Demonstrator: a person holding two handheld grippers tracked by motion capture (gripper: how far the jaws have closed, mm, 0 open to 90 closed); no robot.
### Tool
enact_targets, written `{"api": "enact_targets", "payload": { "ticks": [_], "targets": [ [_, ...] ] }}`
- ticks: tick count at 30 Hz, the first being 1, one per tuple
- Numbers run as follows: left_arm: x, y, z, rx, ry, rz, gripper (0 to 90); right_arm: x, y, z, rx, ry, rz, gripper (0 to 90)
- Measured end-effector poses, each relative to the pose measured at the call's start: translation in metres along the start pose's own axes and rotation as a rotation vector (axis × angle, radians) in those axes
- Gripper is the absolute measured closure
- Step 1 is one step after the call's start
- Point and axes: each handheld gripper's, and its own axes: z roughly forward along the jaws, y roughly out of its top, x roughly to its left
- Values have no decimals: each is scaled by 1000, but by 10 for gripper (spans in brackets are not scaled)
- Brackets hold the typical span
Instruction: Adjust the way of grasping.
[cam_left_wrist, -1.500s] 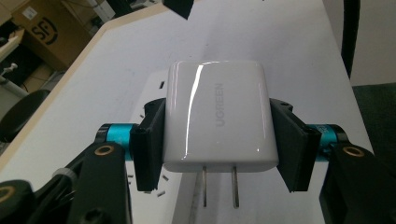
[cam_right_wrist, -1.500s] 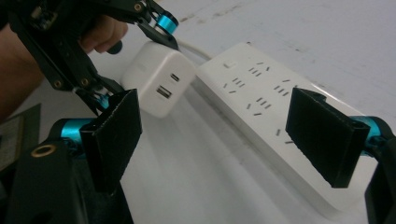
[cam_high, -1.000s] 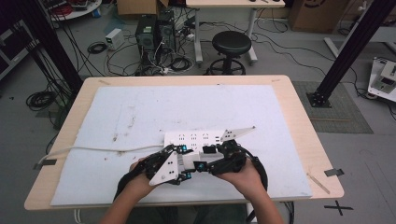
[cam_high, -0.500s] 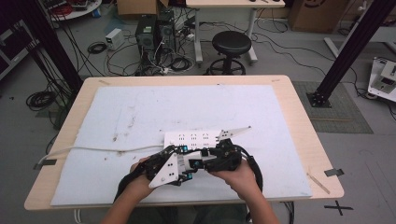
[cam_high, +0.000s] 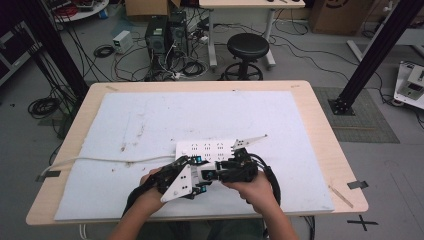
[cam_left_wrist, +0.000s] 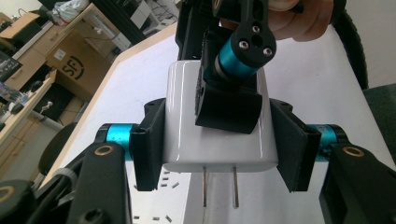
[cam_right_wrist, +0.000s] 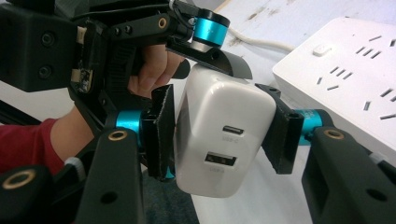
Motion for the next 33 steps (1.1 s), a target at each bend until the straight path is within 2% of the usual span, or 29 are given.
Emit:
{"api": "enact_targets", "payload": {
  "ticks": [3,10,17,18,19,21,24,26,29,32,33],
  "targets": [
    [0,0,1,9,0,11,425,-2,1,-1,10,9,22,564],
    [-1,2,4,17,9,30,424,-4,1,-3,13,16,35,586],
    [1,1,5,20,-3,11,411,-4,1,-4,4,21,44,619],
    [3,0,5,20,20,-31,411,-4,1,-4,4,21,44,625],
    [5,0,4,23,29,-43,314,-2,4,-6,-5,-11,28,635],
    [5,0,3,25,38,-59,248,-2,5,-8,-9,-13,28,635],
    [10,-3,-2,36,53,-90,232,-1,8,-14,-30,-28,11,636],
    [15,-5,-9,33,54,-117,202,3,16,-26,-60,-83,-35,636],
    [21,-7,-18,20,67,-152,195,6,21,-35,-69,-113,-55,636],
    [21,-7,-18,20,67,-152,194,6,22,-38,-67,-121,-63,636],
    [30,-10,-29,30,84,-188,194,6,22,-38,-67,-121,-63,636]
  ]
}}
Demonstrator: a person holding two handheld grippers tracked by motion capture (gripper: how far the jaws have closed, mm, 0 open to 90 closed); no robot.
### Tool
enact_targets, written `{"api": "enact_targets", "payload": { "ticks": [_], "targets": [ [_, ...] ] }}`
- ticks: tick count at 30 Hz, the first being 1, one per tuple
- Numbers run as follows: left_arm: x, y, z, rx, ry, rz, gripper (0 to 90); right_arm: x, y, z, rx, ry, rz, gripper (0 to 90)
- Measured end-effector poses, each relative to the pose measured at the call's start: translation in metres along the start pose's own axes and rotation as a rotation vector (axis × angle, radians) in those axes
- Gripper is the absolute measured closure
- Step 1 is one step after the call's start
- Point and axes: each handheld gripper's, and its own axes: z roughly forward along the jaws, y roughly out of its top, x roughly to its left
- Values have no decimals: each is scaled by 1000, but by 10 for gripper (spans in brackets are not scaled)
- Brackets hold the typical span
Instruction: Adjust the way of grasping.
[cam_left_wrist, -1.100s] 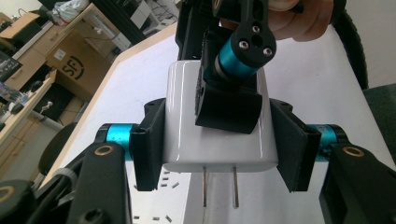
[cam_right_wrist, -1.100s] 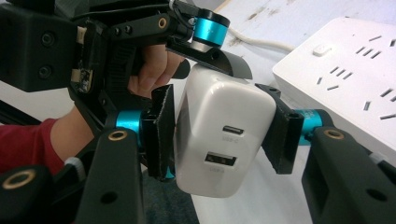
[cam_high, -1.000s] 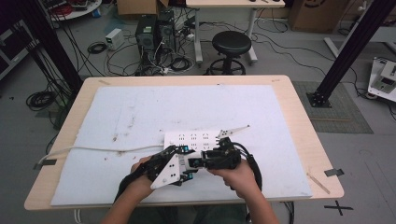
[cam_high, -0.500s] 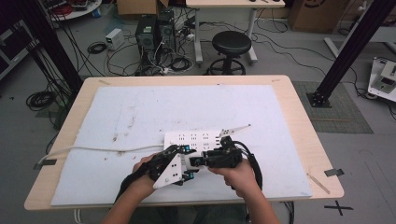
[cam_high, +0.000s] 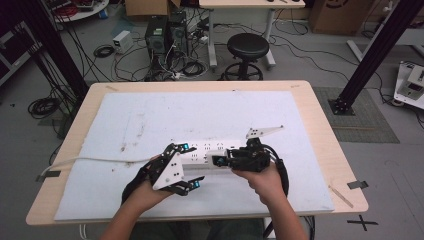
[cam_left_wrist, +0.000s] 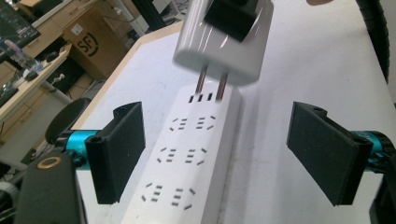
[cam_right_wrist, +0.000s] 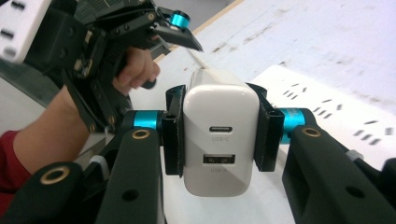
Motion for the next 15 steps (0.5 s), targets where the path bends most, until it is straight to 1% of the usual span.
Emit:
{"api": "enact_targets", "payload": {
  "ticks": [1,2,3,5,6,7,8,9,10,11,12,15],
  "targets": [
    [6,-1,-5,23,17,-30,195,0,7,-11,-2,-40,-33,636],
    [10,-1,-8,35,22,-46,195,0,8,-14,3,-50,-34,636],
    [10,-1,-8,35,22,-46,195,0,8,-14,3,-50,-34,636],
    [17,-2,-14,53,31,-73,195,0,11,-19,2,-71,-55,636],
    [17,-2,-14,53,31,-73,194,0,11,-19,2,-71,-55,636],
    [25,-2,-20,73,35,-100,195,0,16,-26,7,-91,-78,636],
    [26,-2,-21,78,37,-104,195,-1,18,-28,8,-97,-86,636],
    [30,-3,-23,85,36,-117,195,0,18,-29,11,-102,-89,636],
    [30,-3,-23,85,36,-117,195,0,18,-29,11,-102,-89,636],
    [39,-3,-29,102,41,-141,195,-1,24,-34,22,-131,-113,636],
    [42,-4,-30,108,43,-157,195,0,25,-36,28,-135,-110,636],
    [52,-5,-34,126,37,-188,194,-2,28,-41,26,-150,-124,636]
  ]
}}
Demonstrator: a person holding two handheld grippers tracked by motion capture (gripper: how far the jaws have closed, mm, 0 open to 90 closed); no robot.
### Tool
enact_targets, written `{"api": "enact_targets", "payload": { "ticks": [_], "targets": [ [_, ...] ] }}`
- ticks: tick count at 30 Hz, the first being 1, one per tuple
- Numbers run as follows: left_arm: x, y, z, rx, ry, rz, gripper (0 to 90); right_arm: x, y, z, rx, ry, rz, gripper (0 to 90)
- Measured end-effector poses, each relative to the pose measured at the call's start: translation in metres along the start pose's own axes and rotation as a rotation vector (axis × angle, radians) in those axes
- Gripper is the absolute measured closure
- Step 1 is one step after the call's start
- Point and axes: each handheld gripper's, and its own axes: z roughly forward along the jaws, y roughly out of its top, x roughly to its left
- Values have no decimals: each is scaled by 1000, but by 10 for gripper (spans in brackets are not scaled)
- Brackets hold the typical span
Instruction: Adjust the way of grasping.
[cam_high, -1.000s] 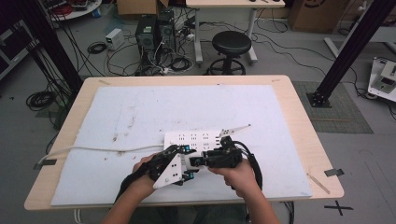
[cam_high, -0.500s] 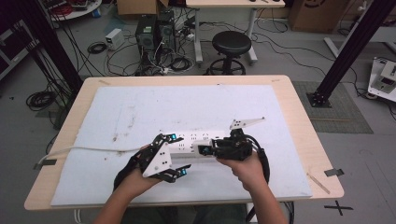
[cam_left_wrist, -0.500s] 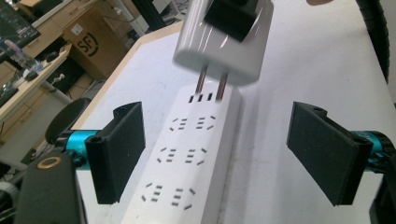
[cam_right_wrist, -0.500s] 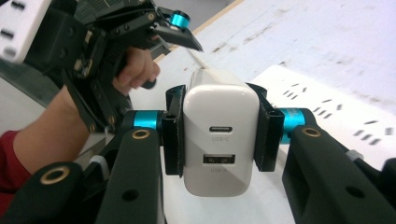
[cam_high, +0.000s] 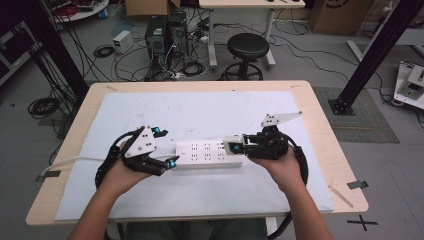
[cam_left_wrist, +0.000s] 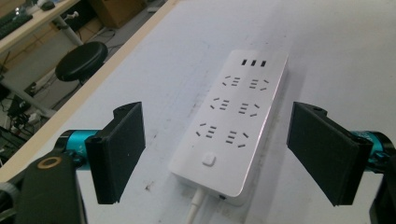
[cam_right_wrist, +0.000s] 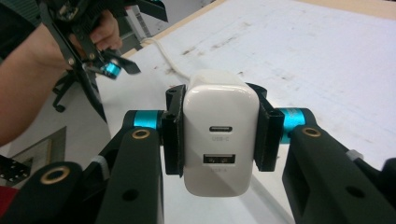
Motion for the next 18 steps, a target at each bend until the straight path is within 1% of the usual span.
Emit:
{"api": "enact_targets", "payload": {
  "ticks": [1,2,3,5,6,7,8,9,10,12,14,17,18],
  "targets": [
    [3,0,-1,12,5,-7,195,-1,1,-2,1,-6,-5,636],
    [3,0,-1,12,5,-7,195,-1,1,-2,1,-6,-5,636],
    [10,1,-4,43,2,-12,195,-3,2,-3,6,-14,-4,636],
    [17,1,-7,56,-2,-19,195,-5,4,-7,11,-26,-11,636],
    [20,1,-8,58,-9,-28,194,-5,4,-8,12,-32,-18,636],
    [24,1,-9,66,-19,-26,194,-6,5,-8,13,-36,-18,636],
    [27,1,-10,71,-21,-33,195,-6,5,-9,13,-37,-16,636],
    [27,1,-10,71,-21,-33,195,-6,5,-9,13,-37,-16,636],
    [32,0,-12,80,-17,-31,195,-6,5,-10,12,-42,-17,636],
    [35,-2,-13,85,-7,-29,195,-6,6,-11,25,-59,-29,636],
    [37,-4,-14,88,-2,-22,195,-5,6,-11,26,-60,-29,636],
    [38,-5,-14,83,0,-26,194,-4,9,-14,29,-74,-39,636],
    [39,-5,-15,80,0,-25,195,-5,10,-14,31,-73,-35,636]
  ]
}}
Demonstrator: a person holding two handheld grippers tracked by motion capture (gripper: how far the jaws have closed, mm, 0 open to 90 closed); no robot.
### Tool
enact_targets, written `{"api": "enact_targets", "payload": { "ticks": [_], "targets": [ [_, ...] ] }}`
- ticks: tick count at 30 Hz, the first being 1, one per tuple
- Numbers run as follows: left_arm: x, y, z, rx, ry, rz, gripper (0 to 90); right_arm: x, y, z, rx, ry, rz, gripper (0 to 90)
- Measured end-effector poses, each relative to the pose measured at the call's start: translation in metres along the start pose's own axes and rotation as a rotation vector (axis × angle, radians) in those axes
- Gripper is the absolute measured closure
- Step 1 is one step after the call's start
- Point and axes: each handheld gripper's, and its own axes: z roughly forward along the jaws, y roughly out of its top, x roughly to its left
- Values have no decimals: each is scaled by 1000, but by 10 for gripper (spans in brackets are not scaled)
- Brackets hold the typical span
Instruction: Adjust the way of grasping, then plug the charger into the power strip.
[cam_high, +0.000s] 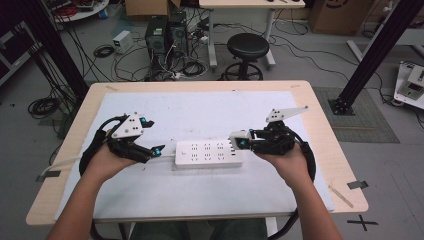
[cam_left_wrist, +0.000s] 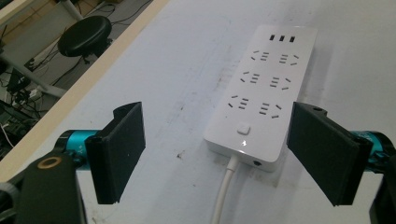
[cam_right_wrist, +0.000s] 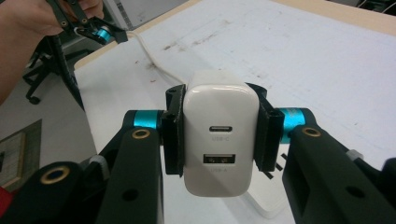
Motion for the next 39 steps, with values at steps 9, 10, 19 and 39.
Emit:
{"api": "enact_targets", "payload": {
  "ticks": [9,10,19,39],
  "targets": [
    [5,-6,-5,7,24,-7,195,-9,7,0,42,-18,-22,636],
    [6,-7,-6,9,27,-12,195,-10,9,2,53,-19,-26,636],
    [13,-19,-10,24,43,-35,195,-27,32,28,186,-5,-116,636],
    [18,-37,-16,56,55,-62,195,-40,70,85,499,40,-295,636]
  ]
}}
